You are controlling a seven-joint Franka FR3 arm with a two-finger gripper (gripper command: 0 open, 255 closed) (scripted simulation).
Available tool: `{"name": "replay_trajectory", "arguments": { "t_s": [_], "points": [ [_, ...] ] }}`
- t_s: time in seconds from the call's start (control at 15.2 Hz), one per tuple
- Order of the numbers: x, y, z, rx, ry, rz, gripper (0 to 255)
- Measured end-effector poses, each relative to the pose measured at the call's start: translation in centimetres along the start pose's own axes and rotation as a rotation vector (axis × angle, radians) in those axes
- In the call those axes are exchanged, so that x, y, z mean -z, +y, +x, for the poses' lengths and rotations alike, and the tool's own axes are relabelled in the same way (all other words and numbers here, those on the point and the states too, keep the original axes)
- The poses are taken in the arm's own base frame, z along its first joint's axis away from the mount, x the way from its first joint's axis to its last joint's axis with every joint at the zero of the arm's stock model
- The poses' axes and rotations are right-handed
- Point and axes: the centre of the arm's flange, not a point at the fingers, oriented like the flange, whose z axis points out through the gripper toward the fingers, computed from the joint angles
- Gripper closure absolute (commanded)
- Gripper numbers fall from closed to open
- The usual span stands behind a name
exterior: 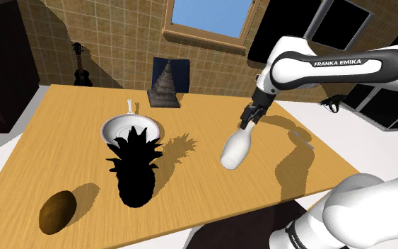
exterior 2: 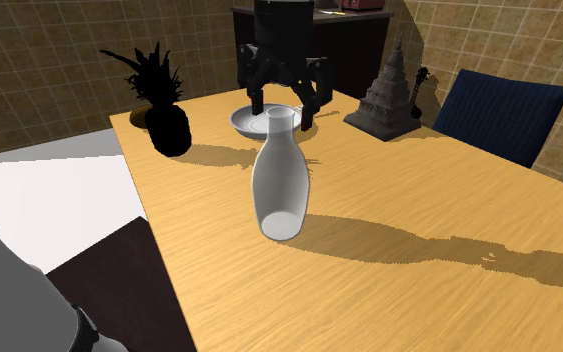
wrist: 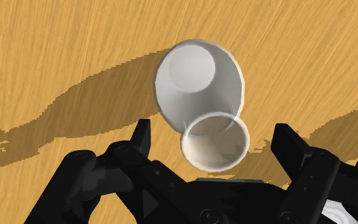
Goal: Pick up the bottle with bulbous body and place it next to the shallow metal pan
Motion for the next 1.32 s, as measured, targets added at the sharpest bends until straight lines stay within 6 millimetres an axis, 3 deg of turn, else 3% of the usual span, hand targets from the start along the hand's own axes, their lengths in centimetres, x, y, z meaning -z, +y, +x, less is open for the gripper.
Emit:
{"name": "replay_trajectory", "arguments": {
  "t_s": [0.2, 0.53, 0.59, 1.32],
  "points": [
    [-1.27, 0.04, -0.18, 0.000, 0.000, 0.000, 0],
    [-1.45, 0.04, -0.14, 0.000, 0.001, 0.000, 0],
    [-1.45, 0.04, -0.14, 0.000, 0.001, 0.000, 255],
    [-1.16, 0.04, -0.17, 0.000, 0.001, 0.000, 255]
  ]
}}
